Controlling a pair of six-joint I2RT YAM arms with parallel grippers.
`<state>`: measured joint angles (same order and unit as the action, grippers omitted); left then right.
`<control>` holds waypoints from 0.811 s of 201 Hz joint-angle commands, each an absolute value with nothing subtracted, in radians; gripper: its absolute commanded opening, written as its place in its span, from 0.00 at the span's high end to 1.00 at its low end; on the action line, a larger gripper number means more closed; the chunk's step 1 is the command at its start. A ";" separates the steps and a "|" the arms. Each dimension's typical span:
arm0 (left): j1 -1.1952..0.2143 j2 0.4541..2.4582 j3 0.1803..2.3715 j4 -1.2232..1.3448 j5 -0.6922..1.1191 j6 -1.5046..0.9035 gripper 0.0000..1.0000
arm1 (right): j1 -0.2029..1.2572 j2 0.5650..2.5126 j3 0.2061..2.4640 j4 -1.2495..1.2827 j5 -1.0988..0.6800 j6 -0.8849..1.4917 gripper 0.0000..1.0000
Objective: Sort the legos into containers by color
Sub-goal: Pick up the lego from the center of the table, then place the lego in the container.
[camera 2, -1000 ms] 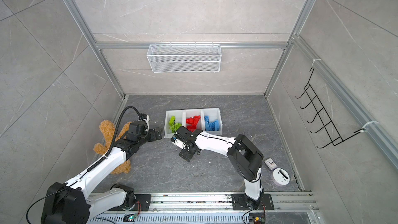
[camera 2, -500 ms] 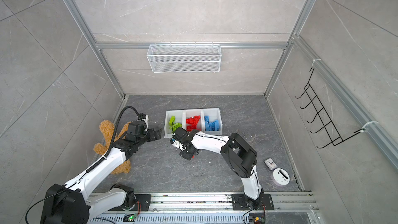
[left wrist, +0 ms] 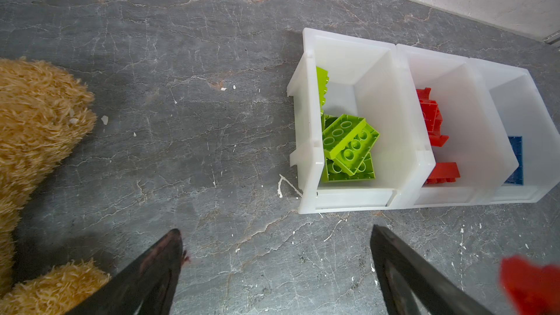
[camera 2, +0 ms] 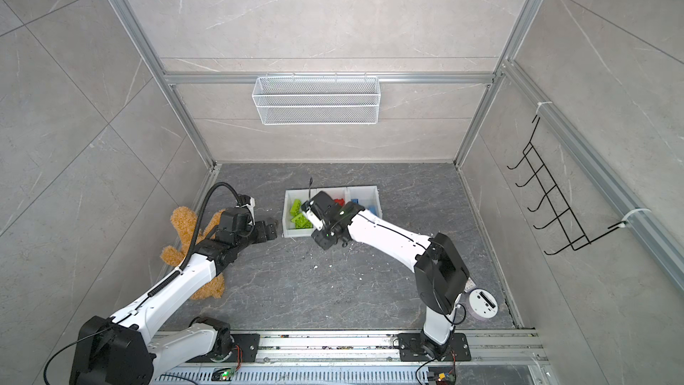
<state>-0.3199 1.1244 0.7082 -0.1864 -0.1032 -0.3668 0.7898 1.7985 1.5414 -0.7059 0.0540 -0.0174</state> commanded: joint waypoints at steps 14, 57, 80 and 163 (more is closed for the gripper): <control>-0.314 1.118 0.706 -0.171 -0.138 -0.361 0.01 | 0.708 1.883 1.651 -0.738 0.116 0.057 0.71; -0.313 1.094 0.695 -0.166 -0.166 -0.340 0.02 | 0.655 1.986 1.737 -0.689 0.131 0.087 0.69; -0.314 1.092 0.695 -0.168 -0.191 -0.330 0.01 | 0.628 2.034 1.788 -0.682 0.130 0.104 0.60; -0.309 1.029 0.568 0.059 -0.603 -0.179 0.00 | 0.476 1.441 1.134 -0.213 0.217 0.194 0.30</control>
